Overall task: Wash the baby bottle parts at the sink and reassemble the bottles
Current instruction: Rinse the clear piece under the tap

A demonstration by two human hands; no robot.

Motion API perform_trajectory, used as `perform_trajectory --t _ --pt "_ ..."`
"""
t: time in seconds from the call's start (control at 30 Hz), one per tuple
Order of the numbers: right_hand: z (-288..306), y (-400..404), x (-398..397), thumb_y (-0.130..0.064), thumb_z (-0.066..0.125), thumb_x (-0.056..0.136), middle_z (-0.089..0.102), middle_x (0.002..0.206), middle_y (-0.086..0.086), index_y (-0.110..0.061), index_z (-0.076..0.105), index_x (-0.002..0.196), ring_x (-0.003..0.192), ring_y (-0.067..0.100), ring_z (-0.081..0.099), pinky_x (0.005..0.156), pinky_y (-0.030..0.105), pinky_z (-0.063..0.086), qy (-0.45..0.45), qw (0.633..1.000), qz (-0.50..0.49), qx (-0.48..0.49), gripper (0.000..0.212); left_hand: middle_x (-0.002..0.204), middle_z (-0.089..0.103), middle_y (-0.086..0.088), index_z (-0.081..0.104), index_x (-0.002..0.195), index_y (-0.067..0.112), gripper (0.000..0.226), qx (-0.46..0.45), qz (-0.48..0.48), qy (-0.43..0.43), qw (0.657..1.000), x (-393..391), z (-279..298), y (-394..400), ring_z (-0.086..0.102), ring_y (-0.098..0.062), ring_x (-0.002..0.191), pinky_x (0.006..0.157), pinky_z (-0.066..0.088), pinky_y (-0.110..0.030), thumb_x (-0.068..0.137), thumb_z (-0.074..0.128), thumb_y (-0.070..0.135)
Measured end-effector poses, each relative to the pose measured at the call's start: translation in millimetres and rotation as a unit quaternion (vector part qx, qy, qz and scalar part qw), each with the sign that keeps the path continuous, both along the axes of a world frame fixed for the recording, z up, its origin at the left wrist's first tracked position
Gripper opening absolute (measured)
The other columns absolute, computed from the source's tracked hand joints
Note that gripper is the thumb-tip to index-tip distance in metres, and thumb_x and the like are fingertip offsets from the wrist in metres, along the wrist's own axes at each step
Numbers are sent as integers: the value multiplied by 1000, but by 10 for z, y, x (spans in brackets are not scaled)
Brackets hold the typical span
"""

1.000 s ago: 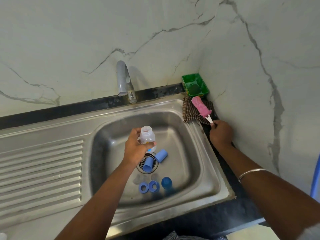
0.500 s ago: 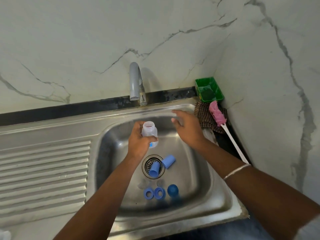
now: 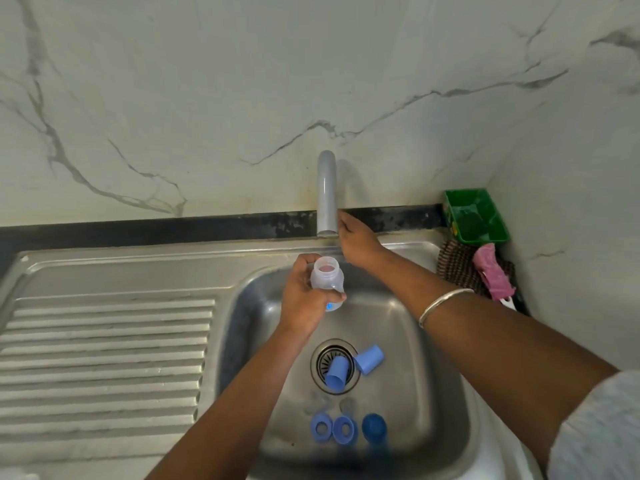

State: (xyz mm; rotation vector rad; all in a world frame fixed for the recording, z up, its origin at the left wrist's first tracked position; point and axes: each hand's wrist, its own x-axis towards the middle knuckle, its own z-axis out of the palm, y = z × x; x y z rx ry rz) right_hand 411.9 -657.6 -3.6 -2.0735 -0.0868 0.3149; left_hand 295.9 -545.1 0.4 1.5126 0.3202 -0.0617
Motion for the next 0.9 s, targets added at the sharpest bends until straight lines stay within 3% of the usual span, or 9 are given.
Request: perform_trajectory --t 0.13,0.23,0.37,0.5,0.6,0.7,0.77,0.83,0.9 --pt "-52 57 33 -28 38 105 63 91 1 -22 58 106 92 27 64 88 49 57 55 998 -3 22 21 90 63 -3 55 101 7 61 13 -9 -23 1000 21 -28 17 60 -10 80 67 51 -26 45 78 3" --pt "-54 66 65 -23 43 104 60 84 -4 -28 52 86 86 20 63 86 44 56 31 999 13 -20 21 89 63 -1 55 95 13 56 8 -14 -26 1000 18 -54 5 59 -8 78 65 50 -23 44 77 2" --pt "-72 75 109 -21 46 103 54 78 -14 -28 49 78 74 4 53 76 30 42 -14 995 34 -89 26 90 63 -1 56 94 15 56 16 -19 -32 999 9 -66 1 58 -7 78 68 50 -24 44 77 2" --pt "-89 127 101 -32 47 104 56 78 -12 -32 49 77 78 14 57 79 32 49 -13 996 26 -86 27 91 65 -4 58 94 18 55 20 -22 -32 999 3 -62 0 60 -12 80 71 50 -29 45 78 3" --pt "-80 149 78 -38 45 105 55 75 -9 -33 46 74 73 11 56 78 34 49 -10 997 6 -83 31 92 66 -2 59 94 23 55 24 -21 -31 999 0 -62 -1 61 -11 82 71 51 -27 45 78 4" --pt "-86 131 23 -39 46 104 60 86 -7 -26 59 102 82 14 61 86 37 53 1 998 22 -59 18 93 66 -2 59 95 22 56 25 -23 -32 999 0 -71 15 61 -12 84 73 52 -29 46 79 4" --pt "-90 83 -73 -43 43 104 59 90 -12 -28 48 133 82 8 61 85 33 54 -15 997 37 -62 32 92 65 -1 58 95 21 56 25 -27 -32 999 0 -81 42 60 -10 83 72 53 -29 46 80 4" --pt "-75 3 -215 -48 38 103 60 98 -17 -36 39 139 87 5 61 84 29 52 -32 999 8 -30 38 92 64 0 57 95 20 56 20 -30 -29 999 -2 -86 72 60 -11 83 72 53 -32 46 79 3" --pt "-85 -90 -392 -59 36 99 64 118 -9 -39 44 135 101 14 64 87 34 51 -18 997 -51 53 42 91 65 0 57 96 18 57 17 -33 -27 999 8 -88 96 61 -13 84 73 53 -35 47 79 2"
